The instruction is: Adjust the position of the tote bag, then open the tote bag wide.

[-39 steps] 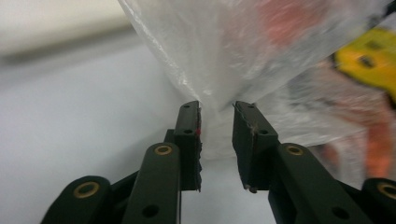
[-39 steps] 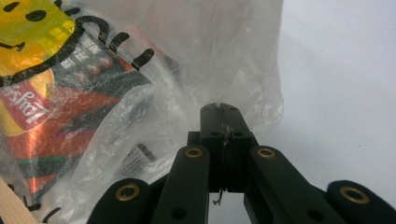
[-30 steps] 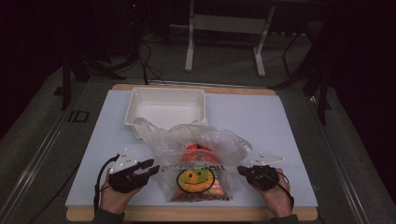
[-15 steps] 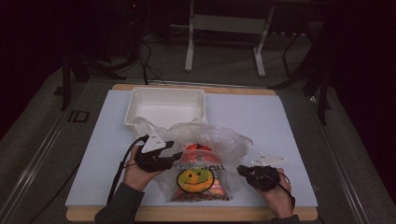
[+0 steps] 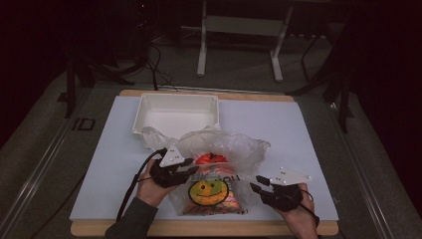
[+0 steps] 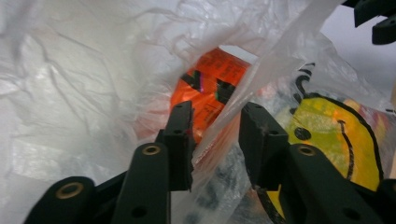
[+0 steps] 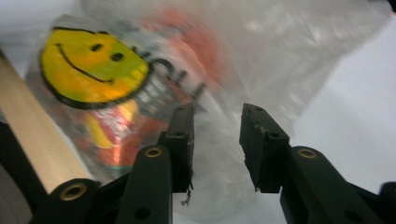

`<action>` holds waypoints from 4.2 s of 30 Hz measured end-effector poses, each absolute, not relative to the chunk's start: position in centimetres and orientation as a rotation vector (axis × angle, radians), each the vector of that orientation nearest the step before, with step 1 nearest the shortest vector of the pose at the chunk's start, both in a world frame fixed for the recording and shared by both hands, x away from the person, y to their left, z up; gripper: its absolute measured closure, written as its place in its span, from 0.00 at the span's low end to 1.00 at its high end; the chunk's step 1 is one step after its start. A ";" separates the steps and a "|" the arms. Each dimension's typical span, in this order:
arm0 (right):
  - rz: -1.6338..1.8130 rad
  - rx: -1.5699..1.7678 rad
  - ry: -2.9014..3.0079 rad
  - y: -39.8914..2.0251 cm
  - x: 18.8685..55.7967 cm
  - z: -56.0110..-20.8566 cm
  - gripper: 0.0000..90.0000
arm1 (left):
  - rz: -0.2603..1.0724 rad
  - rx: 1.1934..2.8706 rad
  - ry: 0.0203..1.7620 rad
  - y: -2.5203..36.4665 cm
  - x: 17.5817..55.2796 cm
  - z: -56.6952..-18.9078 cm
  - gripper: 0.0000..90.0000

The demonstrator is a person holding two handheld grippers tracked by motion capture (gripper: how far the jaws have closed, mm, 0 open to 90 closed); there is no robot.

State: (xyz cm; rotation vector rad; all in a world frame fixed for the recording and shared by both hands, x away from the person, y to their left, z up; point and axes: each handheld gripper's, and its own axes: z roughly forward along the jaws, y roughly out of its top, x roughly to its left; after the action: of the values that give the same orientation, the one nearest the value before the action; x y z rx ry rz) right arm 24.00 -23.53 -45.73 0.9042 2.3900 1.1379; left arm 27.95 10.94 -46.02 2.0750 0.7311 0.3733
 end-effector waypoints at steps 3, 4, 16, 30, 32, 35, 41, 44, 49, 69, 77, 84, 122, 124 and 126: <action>1.145 0.880 2.397 -23.1 23.7 -45.4 0.76 | 0.370 2.107 0.730 10.7 27.8 -46.3 0.78; 1.148 0.865 2.403 -22.8 23.6 -45.3 0.77 | 0.367 2.113 0.724 10.7 27.7 -46.3 0.80; 1.224 0.740 2.371 -18.8 23.6 -43.9 0.90 | 0.360 2.154 0.662 9.5 26.3 -46.8 0.94; 1.310 0.751 2.317 -15.2 26.5 -42.2 0.91 | 0.330 2.133 0.668 9.3 25.0 -47.9 0.96; 1.317 0.765 2.310 -14.8 26.8 -42.1 0.91 | 0.320 2.132 0.664 9.2 24.7 -48.2 0.96; 1.306 0.772 2.310 -14.3 27.5 -42.2 0.93 | 0.305 2.128 0.666 9.3 24.5 -48.6 0.96; 1.238 0.806 2.308 -13.7 28.7 -42.9 0.93 | 0.290 2.125 0.668 9.5 24.1 -48.8 0.96; 1.191 0.844 2.314 -14.1 29.3 -43.6 0.92 | 0.279 2.120 0.672 9.6 23.9 -49.0 0.96; 1.164 0.864 2.332 -14.6 29.4 -44.2 0.91 | 0.249 2.107 0.675 9.7 23.3 -49.3 0.95; 1.071 0.865 2.427 -15.4 28.6 -45.8 0.88 | 0.214 2.111 0.683 9.9 22.0 -49.6 0.83; 1.059 0.869 2.458 -15.6 28.4 -46.5 0.86 | 0.270 2.027 0.676 10.2 21.3 -47.5 0.70; 1.054 0.878 2.472 -15.6 28.2 -46.9 0.85 | 0.289 1.993 0.685 10.4 21.7 -45.7 0.68; 1.045 0.870 2.514 -16.0 27.8 -47.5 0.74 | 0.436 2.095 0.924 8.5 27.7 -46.6 0.62; 1.057 0.879 2.507 -16.0 27.8 -47.4 0.74 | 0.431 2.107 0.912 8.3 27.7 -46.7 0.62; 1.057 0.877 2.504 -16.0 27.8 -47.3 0.74 | 0.429 2.114 0.907 8.2 27.7 -46.7 0.62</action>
State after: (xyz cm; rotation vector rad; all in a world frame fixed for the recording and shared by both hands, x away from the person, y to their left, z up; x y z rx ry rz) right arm 27.82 -15.99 -47.35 0.8772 2.5042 1.0572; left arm 27.67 8.22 -46.74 2.1137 0.9074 0.4285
